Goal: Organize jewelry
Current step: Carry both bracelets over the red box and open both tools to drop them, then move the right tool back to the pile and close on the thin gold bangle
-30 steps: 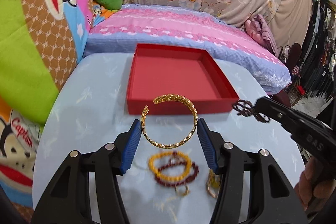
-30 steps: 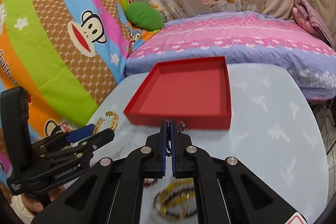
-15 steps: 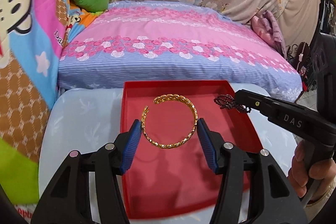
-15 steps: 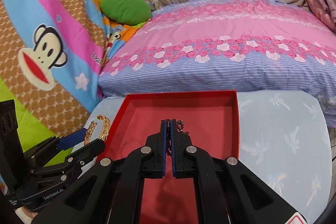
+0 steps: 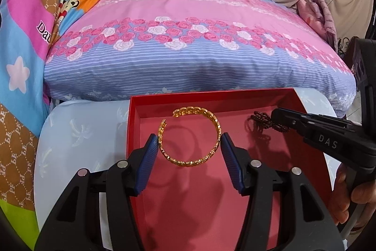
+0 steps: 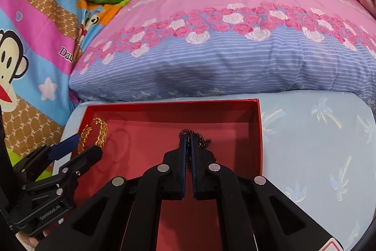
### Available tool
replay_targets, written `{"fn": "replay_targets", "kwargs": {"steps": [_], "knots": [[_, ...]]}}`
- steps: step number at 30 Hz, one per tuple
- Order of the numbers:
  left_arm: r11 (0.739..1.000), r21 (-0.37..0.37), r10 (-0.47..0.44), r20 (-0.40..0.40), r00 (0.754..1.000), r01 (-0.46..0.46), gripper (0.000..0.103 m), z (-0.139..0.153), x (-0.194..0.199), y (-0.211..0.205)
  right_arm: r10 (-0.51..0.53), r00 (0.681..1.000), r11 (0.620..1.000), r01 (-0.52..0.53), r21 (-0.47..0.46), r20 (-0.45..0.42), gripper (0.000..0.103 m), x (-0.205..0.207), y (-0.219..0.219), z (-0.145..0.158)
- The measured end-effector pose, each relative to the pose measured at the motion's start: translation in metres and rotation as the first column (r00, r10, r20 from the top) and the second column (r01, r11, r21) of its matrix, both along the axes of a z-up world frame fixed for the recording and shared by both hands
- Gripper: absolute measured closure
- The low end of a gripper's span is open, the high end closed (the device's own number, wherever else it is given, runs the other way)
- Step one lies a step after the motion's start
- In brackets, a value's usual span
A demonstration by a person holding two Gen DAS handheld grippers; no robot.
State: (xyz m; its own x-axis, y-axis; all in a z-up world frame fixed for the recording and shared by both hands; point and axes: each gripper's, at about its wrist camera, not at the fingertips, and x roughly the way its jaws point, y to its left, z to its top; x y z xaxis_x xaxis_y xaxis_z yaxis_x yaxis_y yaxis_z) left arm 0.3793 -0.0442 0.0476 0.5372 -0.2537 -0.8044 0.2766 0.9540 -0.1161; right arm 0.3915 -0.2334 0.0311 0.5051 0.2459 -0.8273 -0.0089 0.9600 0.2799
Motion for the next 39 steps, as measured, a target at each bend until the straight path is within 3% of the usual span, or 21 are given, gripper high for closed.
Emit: {"fn": "replay_targets", "kwargs": {"steps": [2, 4, 6, 17, 26, 32, 39], "knots": [[1.000, 0.003, 0.023, -0.004, 1.000, -0.023, 0.038, -0.001, 0.003, 0.001, -0.015, 1.000, 1.000, 0.015, -0.007, 0.014, 0.091, -0.002, -0.002, 0.001], [0.999, -0.001, 0.049, 0.005, 0.999, -0.049, 0.034, 0.001, 0.005, 0.005, -0.018, 0.999, 1.000, 0.017, 0.004, 0.029, 0.080, -0.006, -0.005, 0.005], [0.998, -0.010, 0.061, 0.004, 0.998, -0.061, 0.033, 0.004, 0.004, 0.009, -0.025, 0.999, 1.000, 0.025, 0.007, 0.047, 0.075, -0.010, -0.006, 0.010], [0.997, -0.030, 0.073, 0.055, 0.996, -0.071, 0.031, 0.035, -0.042, 0.021, 0.001, 0.993, 1.000, -0.004, 0.030, 0.119, 0.071, -0.069, -0.004, 0.051], [0.998, -0.028, 0.056, 0.121, 0.991, -0.053, 0.026, 0.069, -0.122, 0.029, 0.032, 0.979, 0.999, -0.030, -0.014, 0.203, 0.065, -0.158, 0.008, 0.085], [0.999, -0.028, 0.040, 0.133, 0.990, -0.037, 0.024, 0.066, -0.182, 0.036, 0.036, 0.976, 0.999, -0.034, -0.012, 0.217, 0.063, -0.225, 0.008, 0.083], [0.998, -0.017, 0.066, 0.103, 0.992, -0.065, 0.021, 0.033, -0.248, 0.052, -0.022, 0.979, 1.000, 0.022, 0.004, 0.202, 0.062, -0.301, 0.003, 0.054]]}}
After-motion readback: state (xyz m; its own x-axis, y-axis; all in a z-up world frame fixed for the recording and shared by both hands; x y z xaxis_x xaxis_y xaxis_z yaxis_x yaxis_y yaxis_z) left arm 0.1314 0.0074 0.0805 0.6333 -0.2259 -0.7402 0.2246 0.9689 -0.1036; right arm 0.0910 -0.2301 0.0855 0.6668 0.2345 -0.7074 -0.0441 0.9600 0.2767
